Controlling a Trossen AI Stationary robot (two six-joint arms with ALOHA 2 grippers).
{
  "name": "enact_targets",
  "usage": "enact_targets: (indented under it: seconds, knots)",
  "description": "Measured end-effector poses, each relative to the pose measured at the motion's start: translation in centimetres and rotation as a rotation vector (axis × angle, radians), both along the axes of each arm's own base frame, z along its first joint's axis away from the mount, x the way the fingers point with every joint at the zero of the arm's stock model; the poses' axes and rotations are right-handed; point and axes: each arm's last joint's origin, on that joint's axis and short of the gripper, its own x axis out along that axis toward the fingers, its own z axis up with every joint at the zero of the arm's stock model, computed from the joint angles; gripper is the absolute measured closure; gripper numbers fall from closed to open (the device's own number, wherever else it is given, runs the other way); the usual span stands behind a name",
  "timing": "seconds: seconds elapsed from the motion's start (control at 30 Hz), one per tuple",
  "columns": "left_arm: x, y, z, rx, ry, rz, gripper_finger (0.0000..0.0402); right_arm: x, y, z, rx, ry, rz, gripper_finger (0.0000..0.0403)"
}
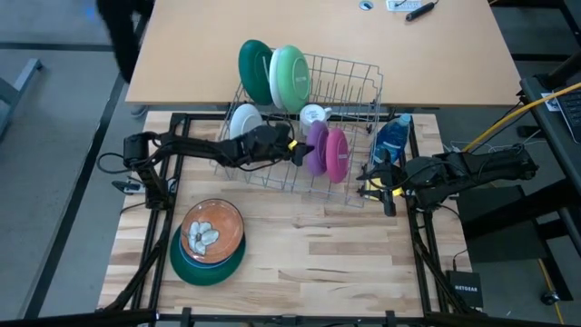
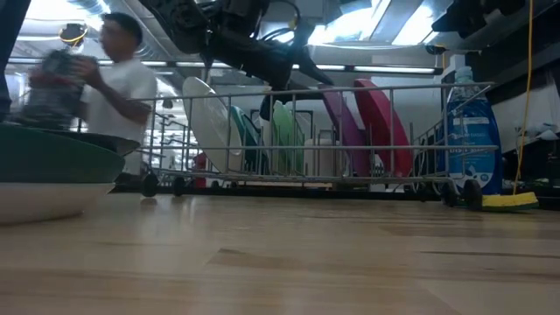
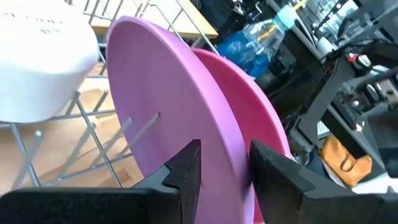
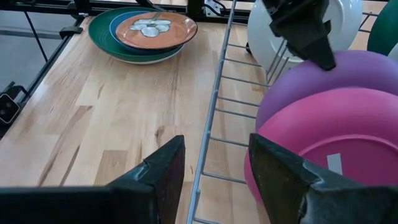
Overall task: Sort dishes
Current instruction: Put the violet plate in the dish rack
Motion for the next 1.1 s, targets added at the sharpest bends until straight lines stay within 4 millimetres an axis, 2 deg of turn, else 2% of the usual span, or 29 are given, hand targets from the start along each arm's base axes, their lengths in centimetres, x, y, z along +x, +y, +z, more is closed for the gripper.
enact_targets:
  seconds: [0.23, 0.43, 0.67, 0.93, 1.1]
  knots:
    - [0.0, 0.1, 0.1, 0.011, 0.0, 0.0, 0.0278, 0.0, 0.0, 0.0, -0.001, 0.002, 0.0, 0.0221]
    - [0.1, -0.3, 0.0, 0.115, 0.04, -0.035, 0.0278, 0.0, 0.0, 0.0, 0.0, 0.001, 0.0, 0.0221]
    - [-0.1, 0.6, 0.3, 0.157, 0.024, -0.022, 0.0278, 0.0, 0.0, 0.0, 0.009, 0.001, -0.006, 0.0221]
    - [0.0, 0.0, 0.0, 0.256, 0.077, -0.187, 0.0278, 0.0, 0.0, 0.0, 0.009, 0.0, -0.006, 0.0221]
    - [0.0, -0.4, -0.3, 0.305, 0.125, -0.221, 0.0247, 0.0, 0.0, 0.0, 0.01, 0.001, -0.006, 0.0221]
